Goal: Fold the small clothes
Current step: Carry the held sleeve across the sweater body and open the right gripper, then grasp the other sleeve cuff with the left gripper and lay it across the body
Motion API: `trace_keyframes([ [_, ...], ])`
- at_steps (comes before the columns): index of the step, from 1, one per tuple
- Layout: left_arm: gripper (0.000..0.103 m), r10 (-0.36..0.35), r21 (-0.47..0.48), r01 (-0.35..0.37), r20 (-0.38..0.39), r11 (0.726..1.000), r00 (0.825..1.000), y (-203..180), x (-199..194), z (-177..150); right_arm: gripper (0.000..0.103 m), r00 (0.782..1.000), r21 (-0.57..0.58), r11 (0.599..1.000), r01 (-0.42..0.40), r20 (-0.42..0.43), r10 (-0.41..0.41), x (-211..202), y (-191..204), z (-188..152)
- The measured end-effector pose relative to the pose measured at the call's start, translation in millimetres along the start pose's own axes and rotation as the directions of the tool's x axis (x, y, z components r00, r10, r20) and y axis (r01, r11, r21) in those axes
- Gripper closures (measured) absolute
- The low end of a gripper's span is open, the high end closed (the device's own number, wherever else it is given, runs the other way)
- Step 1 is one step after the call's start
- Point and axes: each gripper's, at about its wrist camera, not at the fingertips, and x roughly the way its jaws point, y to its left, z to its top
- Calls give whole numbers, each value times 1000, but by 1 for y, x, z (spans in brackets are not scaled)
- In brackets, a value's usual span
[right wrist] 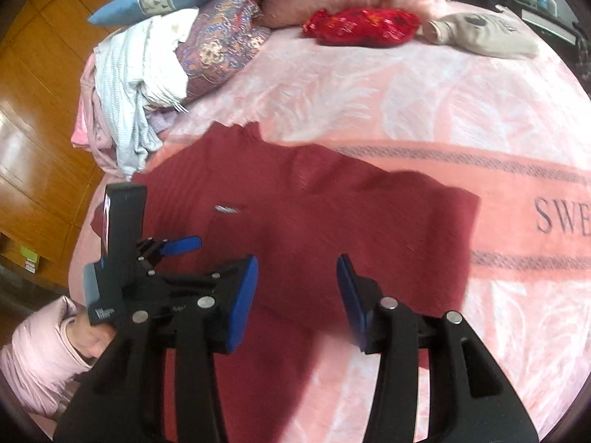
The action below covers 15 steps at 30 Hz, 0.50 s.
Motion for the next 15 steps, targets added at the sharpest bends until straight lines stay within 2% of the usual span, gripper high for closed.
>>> trace_keyframes([
  [2, 11, -2, -9, 2, -3, 1000, 1000, -6, 3, -2, 59, 1000, 7, 1000, 10, -4, -10, -2, -10, -7],
  [4, 34, -6, -16, 6, 17, 1000, 1000, -12, 3, -3, 62, 1000, 22, 1000, 17, -4, -17, -5, -18, -11],
  [5, 42, -14, -22, 15, 34, 1000, 999, -14, 1, -3, 63, 1000, 32, 999, 19, -5, -19, -6, -23, -14],
  [7, 75, -65, -21, 66, 42, 998, 997, -18, -2, -1, 63, 1000, 49, 999, 22, 0, -22, -10, -31, -17],
  [8, 81, -96, -17, 97, 41, 995, 995, -20, -4, 0, 63, 1000, 57, 998, 25, 3, -25, -12, -34, -18],
  [9, 87, -122, -17, 123, 44, 992, 992, -21, -6, 0, 63, 1000, 61, 998, 28, 5, -28, -13, -36, -18],
  [15, 89, -118, -26, 124, 181, 992, 976, 2, -53, 6, 65, 1000, 105, 994, 3, 30, -6, -18, -43, -14],
])
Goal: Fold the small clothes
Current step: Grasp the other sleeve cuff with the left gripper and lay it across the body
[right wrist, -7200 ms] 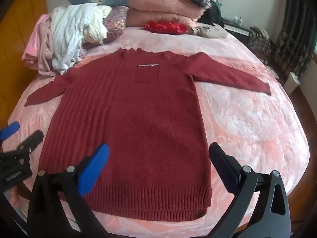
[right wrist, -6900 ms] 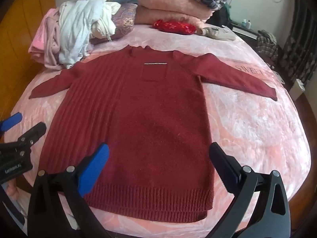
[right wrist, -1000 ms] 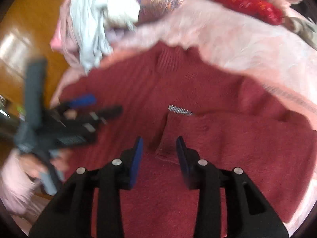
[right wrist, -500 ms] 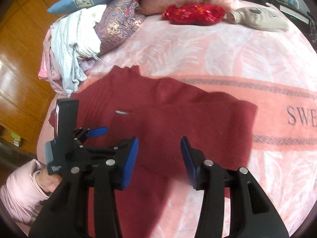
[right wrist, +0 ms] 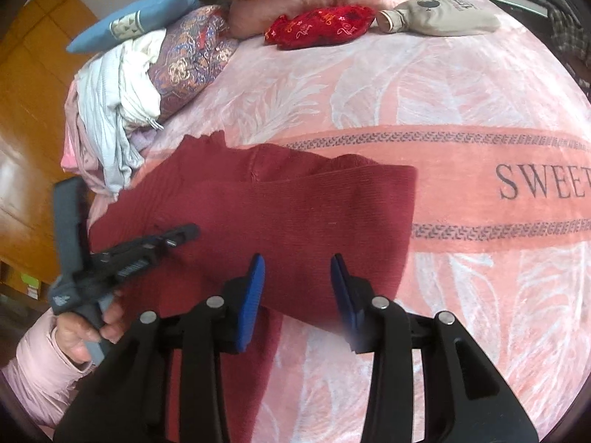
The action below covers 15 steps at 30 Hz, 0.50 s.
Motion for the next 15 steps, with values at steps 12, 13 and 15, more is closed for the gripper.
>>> trace_keyframes([
  [12, 88, 139, -74, -131, 121, 989, 983, 138, -65, 16, 51, 996, 25, 999, -48, -74, 50, 48, 35, 9],
  [13, 88, 139, -84, -131, 94, 988, 986, 151, -61, 13, 51, 996, 27, 999, -41, -84, 43, 54, 38, 9],
  [15, 88, 142, -103, -136, 61, 985, 988, 165, -49, 7, 50, 992, 43, 998, -40, -117, 44, 71, 42, 8],
])
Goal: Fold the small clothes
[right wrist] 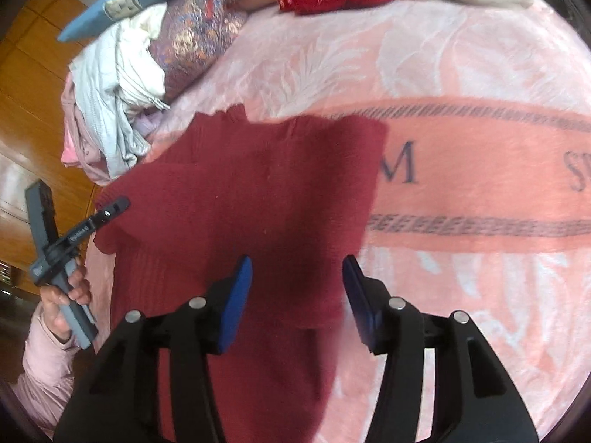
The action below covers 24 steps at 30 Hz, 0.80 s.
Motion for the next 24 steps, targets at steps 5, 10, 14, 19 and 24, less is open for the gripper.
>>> trace_keyframes([
  [5, 82, 22, -26, -24, -88, 999, 996, 20, 33, -16, 76, 995, 23, 998, 61, -76, -59, 32, 0, -1],
  [10, 55, 112, 74, -105, -100, 992, 989, 26, 38, -23, 90, 969, 16, 979, 203, -146, -198, 44, -1, -2],
  [14, 46, 90, 9, -89, -110, 996, 990, 50, 18, -15, 80, 952, -46, 960, 275, -126, -278, 40, 18, -1],
  [19, 47, 131, 14, -132, 40, 991, 991, 57, -30, 7, 76, 961, -68, 959, 274, -29, -276, 12, 37, 3],
  [24, 44, 68, 40, -68, 10, 997, 998, 37, -31, 3, 76, 991, -98, 987, 126, -32, -130, 23, 74, 11],
])
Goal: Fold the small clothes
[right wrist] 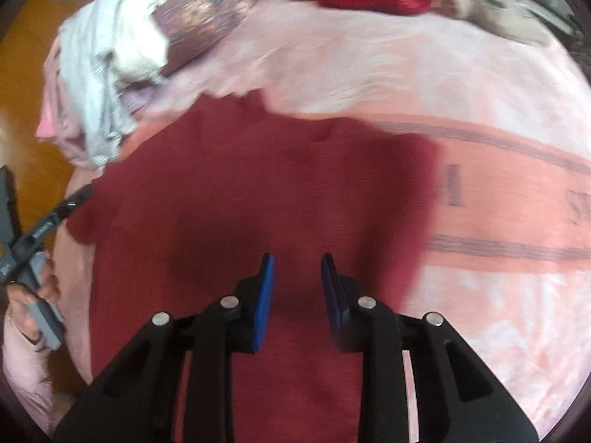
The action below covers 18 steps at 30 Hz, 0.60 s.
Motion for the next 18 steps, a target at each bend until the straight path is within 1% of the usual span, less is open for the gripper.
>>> trace_keyframes([
  [2, 44, -18, -11, 18, -67, 1000, 998, -5, 10, -8, 76, 999, -22, 1000, -9, -32, 8, 15, 12, 2],
  [3, 44, -35, -41, 31, -102, 999, 994, -3, 16, -16, 76, 999, -31, 1000, -4, -50, 3, 23, 16, 1],
  [6, 44, -40, -127, 20, -154, 992, 987, 8, 28, -29, 76, 996, -45, 999, 7, -84, -10, 39, 20, -3],
  [8, 44, -60, -181, 27, -182, 983, 981, 17, 35, -35, 76, 995, -45, 999, 21, -101, -26, 47, 19, -1],
  [9, 44, -81, -221, 36, -198, 975, 977, 22, 42, -36, 76, 994, -40, 999, 23, -105, -27, 49, 19, -2],
  [12, 45, -126, -293, 63, -201, 954, 972, 32, 55, -35, 77, 993, -34, 999, 25, -112, -29, 51, 19, -4],
  [14, 47, -168, -342, 101, -174, 934, 970, 38, 62, -29, 77, 993, -42, 999, 30, -115, -35, 53, 18, -4],
  [16, 61, -204, -374, 137, -145, 917, 968, 43, 67, -21, 77, 993, -38, 999, 28, -117, -33, 55, 20, -4],
  [17, 63, -215, -381, 150, -133, 912, 968, 45, 68, -17, 77, 993, -30, 999, 23, -119, -27, 57, 19, -3],
  [18, 71, -228, -381, 168, -118, 909, 966, 47, 68, -14, 77, 993, -25, 999, 19, -119, -22, 58, 19, -3],
])
